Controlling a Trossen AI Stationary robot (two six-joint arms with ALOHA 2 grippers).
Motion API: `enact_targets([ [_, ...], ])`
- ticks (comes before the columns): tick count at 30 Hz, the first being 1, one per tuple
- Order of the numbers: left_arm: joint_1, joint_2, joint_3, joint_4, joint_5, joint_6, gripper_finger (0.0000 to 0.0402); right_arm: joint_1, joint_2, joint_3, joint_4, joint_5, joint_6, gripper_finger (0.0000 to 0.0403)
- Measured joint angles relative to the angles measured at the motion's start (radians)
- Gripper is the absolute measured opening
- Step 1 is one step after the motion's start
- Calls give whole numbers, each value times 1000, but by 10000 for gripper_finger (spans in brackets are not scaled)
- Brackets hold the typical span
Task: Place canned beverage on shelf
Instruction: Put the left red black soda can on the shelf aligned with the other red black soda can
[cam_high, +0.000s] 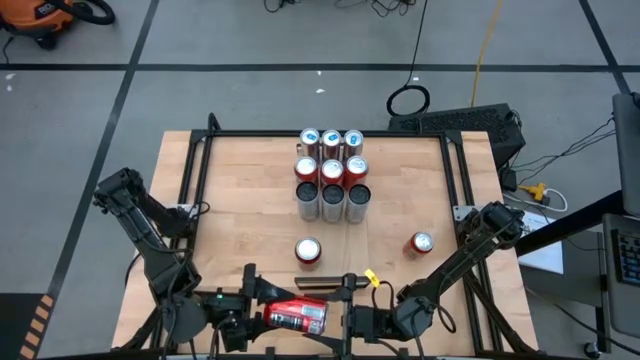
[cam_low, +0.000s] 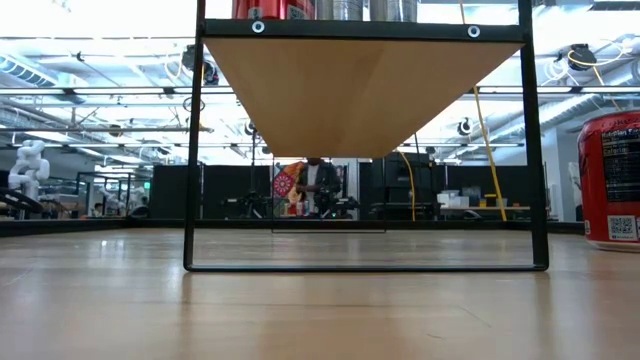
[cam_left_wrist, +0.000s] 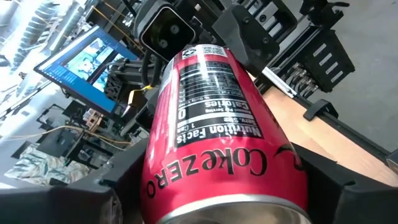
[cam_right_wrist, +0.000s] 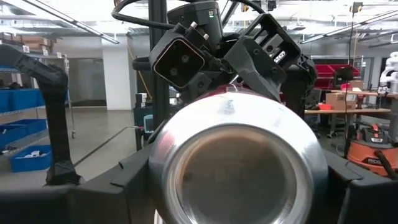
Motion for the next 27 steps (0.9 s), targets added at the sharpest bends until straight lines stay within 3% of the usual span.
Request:
enact_targets([
  [7, -1, 0, 0, -3, -11, 1, 286, 0, 0, 0, -20, 10, 16, 272],
  [13, -4, 1, 0, -27, -16, -2, 291, 1, -2, 2, -80, 36, 75, 310],
  [23, -8, 1, 0, -194, -17, -72, 293, 2, -3, 2, -353, 35, 342, 351],
  [27, -7, 1, 0, -300, 46, -160, 294, 2, -5, 2, -460, 12, 441, 354],
])
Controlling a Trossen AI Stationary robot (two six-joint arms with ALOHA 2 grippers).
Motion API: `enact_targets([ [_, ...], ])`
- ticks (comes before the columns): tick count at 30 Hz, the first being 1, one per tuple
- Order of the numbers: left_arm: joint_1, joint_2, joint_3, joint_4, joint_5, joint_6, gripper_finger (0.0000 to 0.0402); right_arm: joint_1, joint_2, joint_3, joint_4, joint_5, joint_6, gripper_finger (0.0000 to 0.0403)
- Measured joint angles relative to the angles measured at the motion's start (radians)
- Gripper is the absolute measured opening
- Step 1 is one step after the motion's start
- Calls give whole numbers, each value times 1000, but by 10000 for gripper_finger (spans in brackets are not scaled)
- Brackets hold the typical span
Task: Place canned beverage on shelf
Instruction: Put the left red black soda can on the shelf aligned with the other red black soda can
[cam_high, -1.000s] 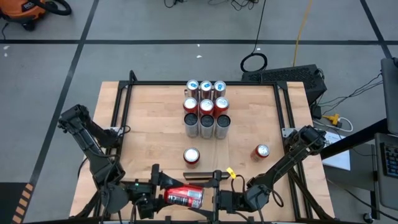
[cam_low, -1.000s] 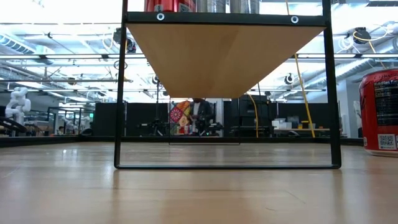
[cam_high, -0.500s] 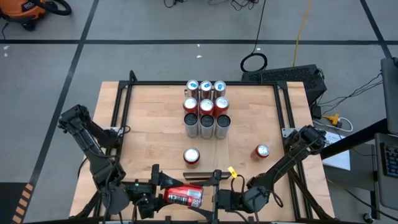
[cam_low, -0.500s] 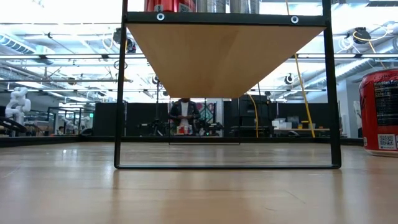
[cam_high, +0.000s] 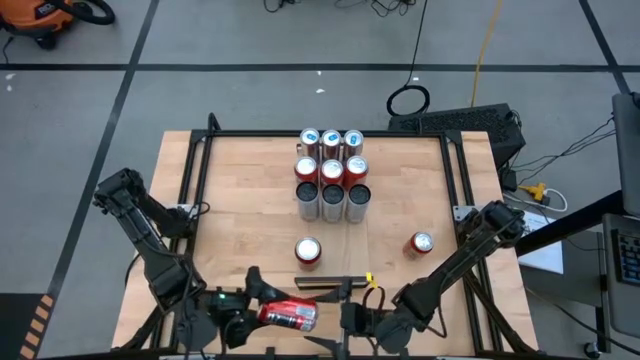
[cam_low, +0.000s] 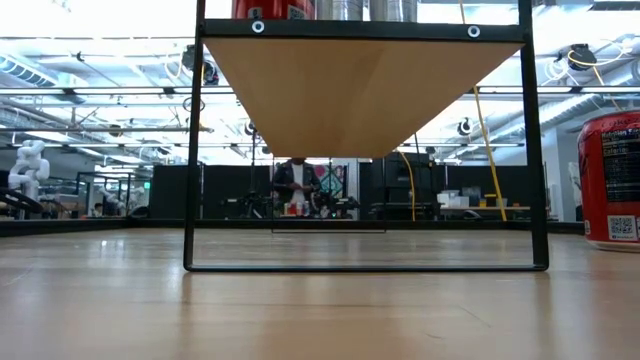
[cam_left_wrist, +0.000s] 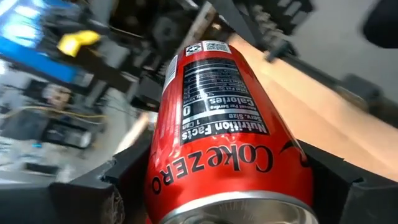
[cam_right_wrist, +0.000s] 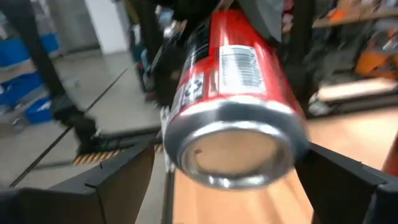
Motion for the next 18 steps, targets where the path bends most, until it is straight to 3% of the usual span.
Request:
enact_targets([
  [5, 0, 0, 0, -88, 156, -103, 294, -3, -37, 0, -170, -123, 156, 354],
  [10, 1, 0, 0, -95, 298, -106, 295, -33, -75, 0, -266, -285, 237, 355],
  [18, 56, 33, 0, -97, 380, -20, 292, -151, -88, -1, -323, -548, 302, 355],
])
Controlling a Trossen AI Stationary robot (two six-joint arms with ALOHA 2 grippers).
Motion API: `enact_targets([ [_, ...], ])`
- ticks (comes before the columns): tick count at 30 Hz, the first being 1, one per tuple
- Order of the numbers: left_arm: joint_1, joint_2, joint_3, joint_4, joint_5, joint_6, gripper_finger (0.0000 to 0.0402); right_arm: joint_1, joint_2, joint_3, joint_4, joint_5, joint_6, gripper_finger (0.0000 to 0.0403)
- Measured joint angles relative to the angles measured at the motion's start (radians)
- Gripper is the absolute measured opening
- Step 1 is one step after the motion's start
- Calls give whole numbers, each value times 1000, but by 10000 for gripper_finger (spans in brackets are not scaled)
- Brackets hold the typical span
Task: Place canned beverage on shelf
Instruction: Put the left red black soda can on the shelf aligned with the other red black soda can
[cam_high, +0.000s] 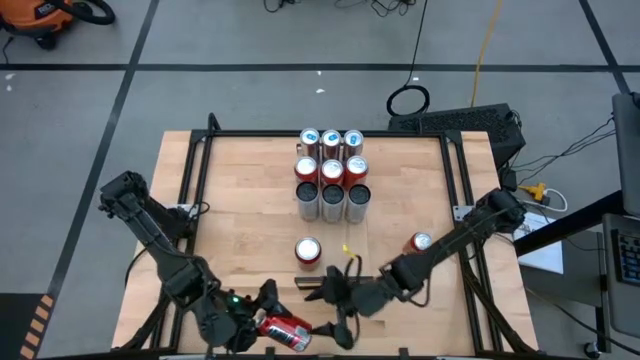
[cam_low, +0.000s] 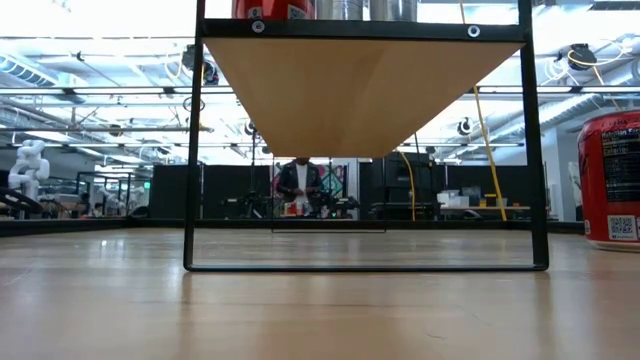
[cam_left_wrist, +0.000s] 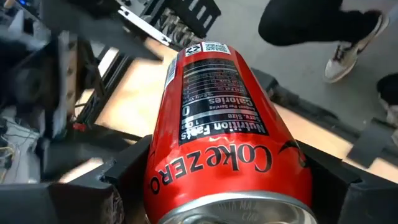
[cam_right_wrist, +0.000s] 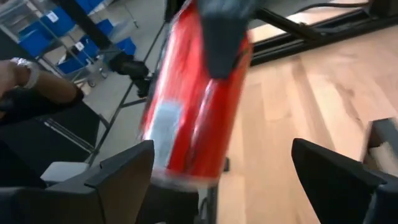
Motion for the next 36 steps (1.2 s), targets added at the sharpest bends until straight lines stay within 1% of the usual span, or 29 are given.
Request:
enact_targets([
  [4, 18, 27, 0, -25, 6, 43, 291, -52, 0, -1, -4, -81, 6, 355],
  [8, 33, 46, 0, -41, 4, 47, 290, -71, 5, -1, -9, -109, -24, 355],
  [10, 35, 49, 0, -42, -13, 45, 290, -71, 6, -1, -9, -100, -47, 355],
  [12, 39, 49, 0, -39, -26, 36, 290, -67, 6, -1, -9, -64, -71, 355],
  [15, 53, 49, 0, -37, -24, 22, 290, -57, 6, -1, -20, -9, -99, 355],
  [18, 67, 49, 0, -36, -24, 22, 290, -52, 6, -1, -34, 15, -111, 355],
  [24, 98, 51, 1, -19, -22, 62, 290, -46, 6, -1, -68, 69, -118, 355],
  [29, 114, 51, 23, -24, -17, 126, 290, -45, 6, 0, -65, 63, -119, 355],
  [32, 126, 51, 36, -14, -16, 157, 290, -45, 5, 0, -53, 23, -122, 355],
  [36, 143, 51, 45, 7, -38, 194, 290, -45, 7, 0, -63, 10, -122, 355],
])
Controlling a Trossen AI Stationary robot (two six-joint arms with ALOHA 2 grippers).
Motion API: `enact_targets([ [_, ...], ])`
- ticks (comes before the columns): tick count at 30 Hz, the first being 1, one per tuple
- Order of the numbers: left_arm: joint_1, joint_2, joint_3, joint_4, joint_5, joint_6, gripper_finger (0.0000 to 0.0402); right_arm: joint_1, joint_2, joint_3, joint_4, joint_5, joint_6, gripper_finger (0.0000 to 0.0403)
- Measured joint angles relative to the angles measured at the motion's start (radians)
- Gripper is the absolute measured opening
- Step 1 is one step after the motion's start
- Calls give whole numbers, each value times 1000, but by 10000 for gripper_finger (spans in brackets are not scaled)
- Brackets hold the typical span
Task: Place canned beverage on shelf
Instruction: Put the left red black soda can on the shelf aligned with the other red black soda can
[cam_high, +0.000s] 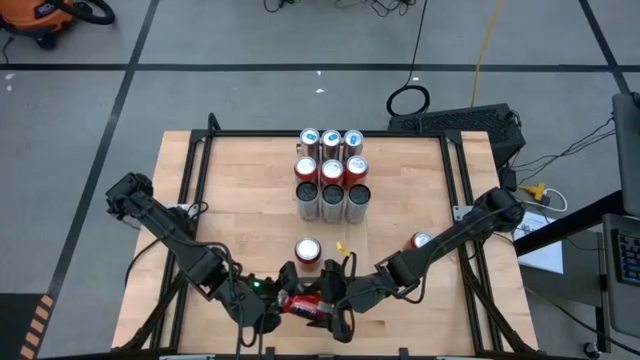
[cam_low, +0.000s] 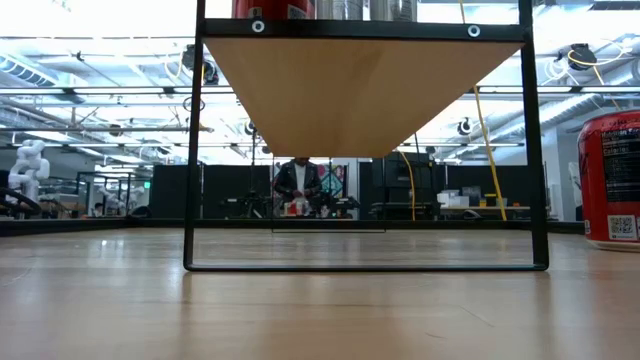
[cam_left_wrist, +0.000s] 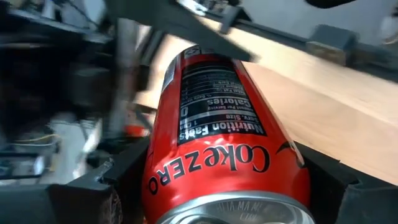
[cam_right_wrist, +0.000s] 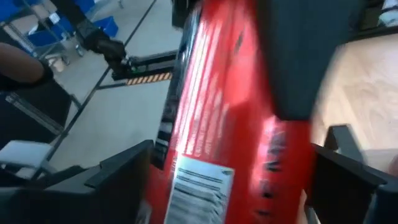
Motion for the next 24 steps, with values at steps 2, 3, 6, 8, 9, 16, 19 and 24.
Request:
enact_targets([
  [2, 6, 0, 2, 24, -14, 27, 290, 0, 2, -1, -4, -19, 0, 355],
  [3, 7, 0, 2, 33, -20, 41, 290, 0, 3, -1, -4, -18, -1, 355],
  [6, 6, 0, 2, 58, -24, 86, 290, 1, 3, -1, 9, -19, -5, 355],
  [8, 6, -1, 2, 60, -24, 96, 290, 1, 3, -1, 17, -19, -13, 355],
  [9, 6, -1, 2, 56, -24, 95, 290, 1, 3, -1, 22, -19, -17, 354],
  [16, 9, -1, 2, 44, -17, 86, 290, -2, 3, -1, 50, -16, -38, 341],
  [19, 9, -1, 2, 40, -17, 86, 290, -3, 3, -1, 47, -15, -36, 317],
  [24, 9, -1, 1, 40, -17, 77, 290, -3, 3, -2, 46, -30, -38, 283],
])
